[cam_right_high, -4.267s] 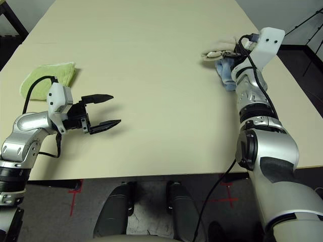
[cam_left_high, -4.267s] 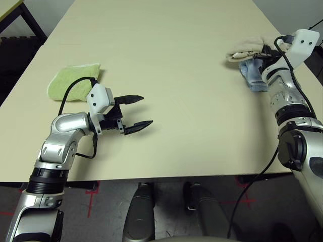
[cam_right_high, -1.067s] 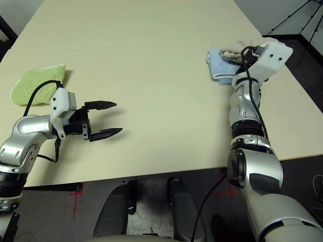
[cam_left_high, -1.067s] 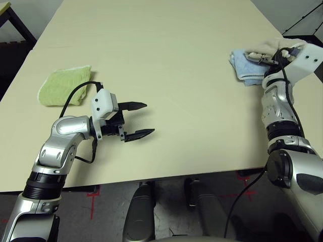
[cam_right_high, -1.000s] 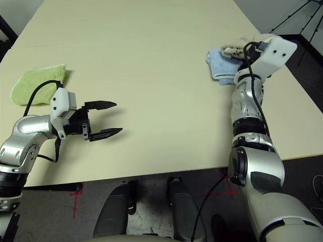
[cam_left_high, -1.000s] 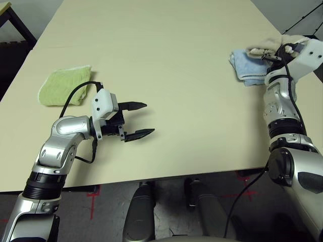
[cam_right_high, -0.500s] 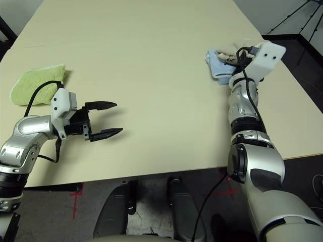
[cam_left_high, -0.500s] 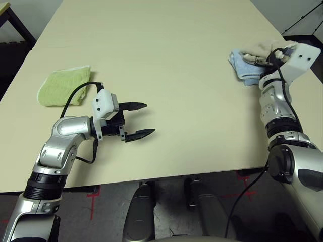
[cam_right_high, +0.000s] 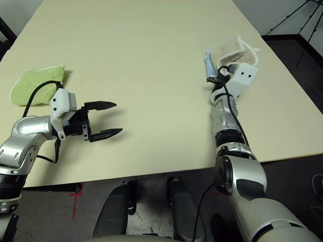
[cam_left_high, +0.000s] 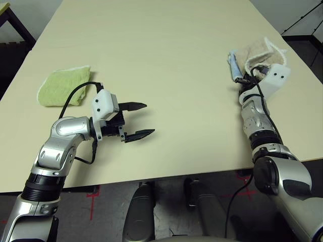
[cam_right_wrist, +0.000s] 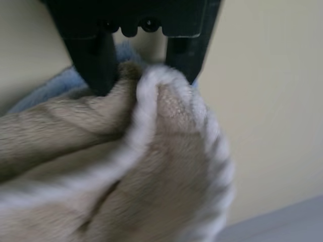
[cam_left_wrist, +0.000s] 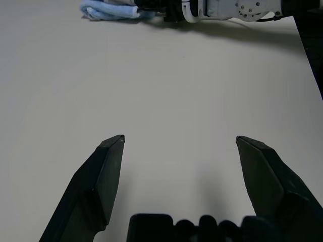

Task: Fold the towel and set it aside.

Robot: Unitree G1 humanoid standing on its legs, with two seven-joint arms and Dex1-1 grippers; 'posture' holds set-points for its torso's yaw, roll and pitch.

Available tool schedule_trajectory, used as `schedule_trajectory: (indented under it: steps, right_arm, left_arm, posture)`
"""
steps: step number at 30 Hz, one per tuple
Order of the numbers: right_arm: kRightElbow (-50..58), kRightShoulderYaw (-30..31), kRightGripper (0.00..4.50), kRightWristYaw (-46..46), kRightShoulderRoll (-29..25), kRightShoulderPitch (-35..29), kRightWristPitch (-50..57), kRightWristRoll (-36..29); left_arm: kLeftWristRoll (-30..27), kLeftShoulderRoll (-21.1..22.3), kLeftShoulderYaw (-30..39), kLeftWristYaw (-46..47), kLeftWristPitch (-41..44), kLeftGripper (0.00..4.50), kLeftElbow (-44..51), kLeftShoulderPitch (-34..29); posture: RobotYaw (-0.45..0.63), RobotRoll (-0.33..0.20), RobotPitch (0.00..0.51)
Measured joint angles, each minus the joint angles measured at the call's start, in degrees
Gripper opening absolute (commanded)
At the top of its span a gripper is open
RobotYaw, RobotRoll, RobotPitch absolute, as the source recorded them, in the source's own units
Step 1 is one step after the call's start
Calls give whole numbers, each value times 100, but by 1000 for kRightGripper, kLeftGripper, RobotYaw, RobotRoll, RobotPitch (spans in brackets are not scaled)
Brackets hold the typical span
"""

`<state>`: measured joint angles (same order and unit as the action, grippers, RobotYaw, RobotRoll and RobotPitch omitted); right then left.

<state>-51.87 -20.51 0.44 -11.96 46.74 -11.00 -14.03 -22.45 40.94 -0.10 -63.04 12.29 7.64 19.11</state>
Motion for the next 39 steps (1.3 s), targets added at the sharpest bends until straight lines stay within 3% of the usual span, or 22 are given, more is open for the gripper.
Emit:
schedule_trajectory:
  steps: [4, 12, 22, 27, 34, 39]
  right_arm:
    - [400, -2, 4467, 21, -11, -179, 269, -36]
    - [1755, 57, 4467, 123, -51, -809, 1008, -99]
    - [4581, 683, 4467, 638, -64, -2245, 3099, -502]
    - [5628, 1017, 4467, 1126, -452, -2426, 3769, -627]
    - [4711, 861, 4467, 1263, -928, -1190, 3511, -482]
    - [3588, 862, 4467, 1445, -1203, -922, 2924, -147]
  left_arm:
    - [8, -24, -16, 0, -1, 4500, -9, 35]
    - [25, -84, -62, 0, -32, 4500, -151, 75]
    - [94, -205, -107, 32, -106, 4500, -192, 122]
    - [125, -244, -110, 30, -171, 4500, -243, 168]
    - [156, -384, -141, 33, -257, 4500, -418, 296]
    - [149, -564, -97, 299, -180, 4500, -420, 431]
  posture:
    - [174, 0, 224]
    - [166, 0, 224]
    - [153, 0, 212]
    - [146, 0, 205]
    - [149, 0, 191]
    - [165, 0, 171]
